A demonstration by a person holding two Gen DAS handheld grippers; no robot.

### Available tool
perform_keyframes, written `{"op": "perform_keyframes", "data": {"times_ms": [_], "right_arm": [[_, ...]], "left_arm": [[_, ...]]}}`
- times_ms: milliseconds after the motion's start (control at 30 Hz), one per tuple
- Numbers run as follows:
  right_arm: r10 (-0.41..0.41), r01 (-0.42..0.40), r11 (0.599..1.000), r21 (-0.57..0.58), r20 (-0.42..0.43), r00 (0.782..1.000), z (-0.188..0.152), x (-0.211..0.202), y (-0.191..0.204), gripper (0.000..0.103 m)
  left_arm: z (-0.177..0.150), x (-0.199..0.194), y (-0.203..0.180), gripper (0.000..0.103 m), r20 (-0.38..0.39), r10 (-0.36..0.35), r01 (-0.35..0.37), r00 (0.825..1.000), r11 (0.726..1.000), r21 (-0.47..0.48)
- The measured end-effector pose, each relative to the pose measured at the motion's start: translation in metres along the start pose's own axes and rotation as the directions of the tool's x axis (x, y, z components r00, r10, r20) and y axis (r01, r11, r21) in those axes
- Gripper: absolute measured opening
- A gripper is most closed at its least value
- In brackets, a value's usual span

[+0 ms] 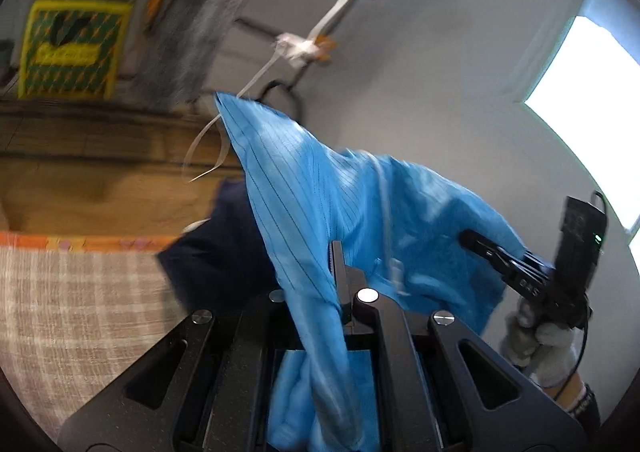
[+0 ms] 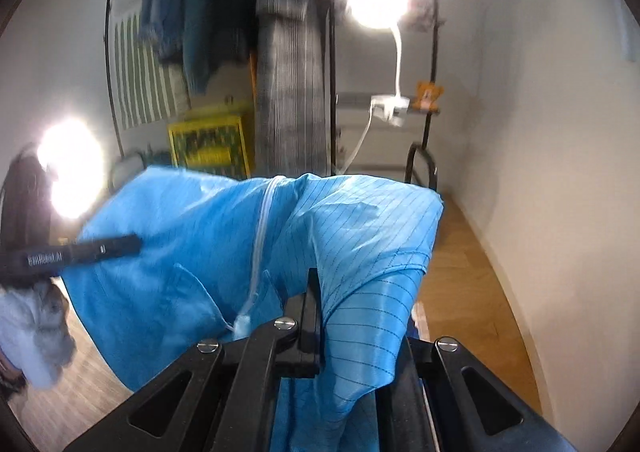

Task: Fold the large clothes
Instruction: 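Lift the jacket with both tools and carry it toward the navy garment, then lower the jacket onto the folded navy garment and open both tools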

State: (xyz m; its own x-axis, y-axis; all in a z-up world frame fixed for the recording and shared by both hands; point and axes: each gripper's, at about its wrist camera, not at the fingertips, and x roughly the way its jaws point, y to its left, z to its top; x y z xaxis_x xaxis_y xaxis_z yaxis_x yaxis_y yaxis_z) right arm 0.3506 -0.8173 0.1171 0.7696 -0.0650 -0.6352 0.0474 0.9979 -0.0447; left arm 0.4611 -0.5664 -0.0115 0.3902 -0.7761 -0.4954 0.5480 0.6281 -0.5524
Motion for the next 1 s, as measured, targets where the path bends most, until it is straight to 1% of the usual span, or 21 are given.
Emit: {"op": "perform_keyframes", "data": {"times_ms": [33,67,100,167,200,233,267,333,400,467,500,533,567,600,633,667,733,767,800,900,1000], "right_arm": [[-0.017,0.017,1.000,-0.006,-0.023,1.000,-0.006,0.017,-0.003,0.004],[-0.035,0.035,0.999,0.009,-0.054,0.998,-0.013,0.034,-0.009,0.004],[-0.042,0.046,0.998,0.039,-0.080,0.996,-0.021,0.048,-0.017,0.005],[-0.029,0.041,0.992,0.122,-0.098,0.995,-0.035,0.071,-0.036,0.013],[-0.022,0.039,0.986,0.162,-0.104,0.994,-0.042,0.080,-0.045,0.021],[-0.030,0.049,0.982,0.180,-0.110,0.993,-0.047,0.085,-0.050,0.025],[-0.031,0.055,0.979,0.198,-0.120,0.992,-0.052,0.092,-0.055,0.026],[-0.029,0.057,0.973,0.223,-0.127,0.992,-0.060,0.097,-0.063,0.031],[-0.034,0.066,0.964,0.257,-0.130,0.991,-0.063,0.098,-0.071,0.034],[-0.051,0.085,0.953,0.290,-0.125,0.991,-0.065,0.093,-0.077,0.037],[-0.070,0.105,0.947,0.303,-0.127,0.990,-0.068,0.088,-0.082,0.042],[-0.091,0.128,0.942,0.309,-0.129,0.987,-0.072,0.086,-0.085,0.051],[-0.126,0.163,0.932,0.323,-0.133,0.983,-0.075,0.081,-0.090,0.054],[-0.148,0.187,0.921,0.342,-0.137,0.979,-0.079,0.075,-0.096,0.055],[-0.152,0.190,0.914,0.358,-0.131,0.980,-0.083,0.069,-0.100,0.054],[-0.169,0.205,0.909,0.364,-0.130,0.977,-0.085,0.063,-0.102,0.054],[-0.250,0.291,0.897,0.332,-0.160,0.955,-0.089,0.054,-0.103,0.052],[-0.263,0.303,0.896,0.324,-0.160,0.951,-0.091,0.048,-0.103,0.050],[-0.255,0.295,0.895,0.334,-0.158,0.954,-0.093,0.040,-0.103,0.048],[-0.255,0.286,0.896,0.339,-0.135,0.958,-0.092,0.016,-0.096,0.048],[-0.253,0.273,0.909,0.313,-0.105,0.962,-0.086,-0.016,-0.081,0.048]], "left_arm": [[-0.002,0.011,0.013,0.002,-0.011,0.029,-0.029,1.000,0.999,-0.023],[-0.007,0.021,0.027,0.002,-0.021,0.037,-0.038,0.999,0.998,-0.055],[-0.009,0.026,0.034,0.003,-0.026,0.028,-0.030,0.999,0.997,-0.068],[-0.014,0.036,0.044,0.003,-0.029,0.041,-0.042,0.999,0.997,-0.062],[-0.016,0.040,0.045,0.004,-0.028,0.053,-0.055,0.998,0.997,-0.049],[-0.018,0.043,0.046,0.004,-0.030,0.055,-0.056,0.998,0.998,-0.042],[-0.019,0.045,0.047,0.005,-0.030,0.052,-0.053,0.998,0.998,-0.039],[-0.018,0.046,0.049,0.006,-0.030,0.041,-0.043,0.999,0.998,-0.056],[-0.014,0.039,0.049,0.010,-0.016,0.029,-0.030,0.999,0.997,-0.077],[-0.013,0.028,0.050,0.014,-0.007,0.057,-0.058,0.998,0.995,-0.082],[-0.013,0.020,0.047,0.014,-0.007,0.073,-0.073,0.997,0.995,-0.075],[-0.015,0.015,0.046,0.014,-0.006,0.089,-0.090,0.996,0.994,-0.066],[-0.017,0.010,0.043,0.014,-0.008,0.100,-0.100,0.995,0.994,-0.054],[-0.019,0.004,0.039,0.014,-0.009,0.112,-0.112,0.994,0.993,-0.038],[-0.021,-0.001,0.035,0.014,-0.007,0.128,-0.128,0.992,0.992,-0.021],[-0.023,-0.010,0.029,0.014,0.003,0.156,-0.156,0.988,0.988,0.004],[-0.027,-0.023,0.024,0.014,0.011,0.163,-0.163,0.987,0.987,0.010],[-0.030,-0.031,0.021,0.014,0.008,0.161,-0.161,0.987,0.987,0.014],[-0.032,-0.038,0.017,0.014,0.002,0.157,-0.157,0.988,0.987,0.020],[-0.040,-0.063,0.002,0.014,0.005,0.151,-0.152,0.988,0.987,0.045],[-0.046,-0.093,-0.018,0.014,0.024,0.146,-0.148,0.989,0.986,0.075]]}}
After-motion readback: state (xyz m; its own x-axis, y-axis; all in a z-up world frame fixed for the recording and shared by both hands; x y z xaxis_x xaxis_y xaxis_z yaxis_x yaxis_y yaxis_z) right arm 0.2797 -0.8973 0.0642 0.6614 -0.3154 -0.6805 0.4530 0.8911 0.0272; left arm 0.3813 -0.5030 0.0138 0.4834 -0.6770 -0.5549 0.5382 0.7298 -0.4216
